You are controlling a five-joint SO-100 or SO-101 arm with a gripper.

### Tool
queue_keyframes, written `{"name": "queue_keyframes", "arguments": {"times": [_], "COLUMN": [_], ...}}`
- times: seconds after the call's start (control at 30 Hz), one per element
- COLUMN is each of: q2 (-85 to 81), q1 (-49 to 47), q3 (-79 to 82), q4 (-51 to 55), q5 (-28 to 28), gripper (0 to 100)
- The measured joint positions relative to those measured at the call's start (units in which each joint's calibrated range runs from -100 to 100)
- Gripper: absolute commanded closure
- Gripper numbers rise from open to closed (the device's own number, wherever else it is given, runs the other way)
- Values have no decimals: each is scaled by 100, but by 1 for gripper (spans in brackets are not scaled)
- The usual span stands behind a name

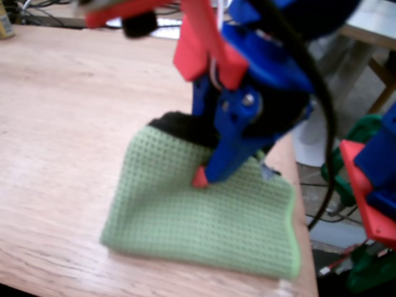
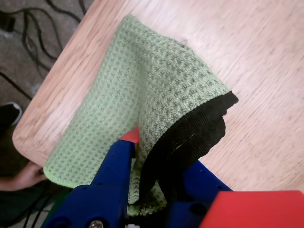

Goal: Clean the table

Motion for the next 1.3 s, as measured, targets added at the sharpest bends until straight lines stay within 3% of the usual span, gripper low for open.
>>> {"name": "queue_keyframes", "arguments": {"times": [0.27, 0.67, 0.87, 1.3], "q2": [-164, -147, -147, -683], "q1": [-85, -94, -94, 28], "q3": [1136, 1614, 1668, 1659], "q4": [-17, -17, -17, 0], "q5": [-20, -20, 5, 10], "gripper": [99, 99, 77, 76]}}
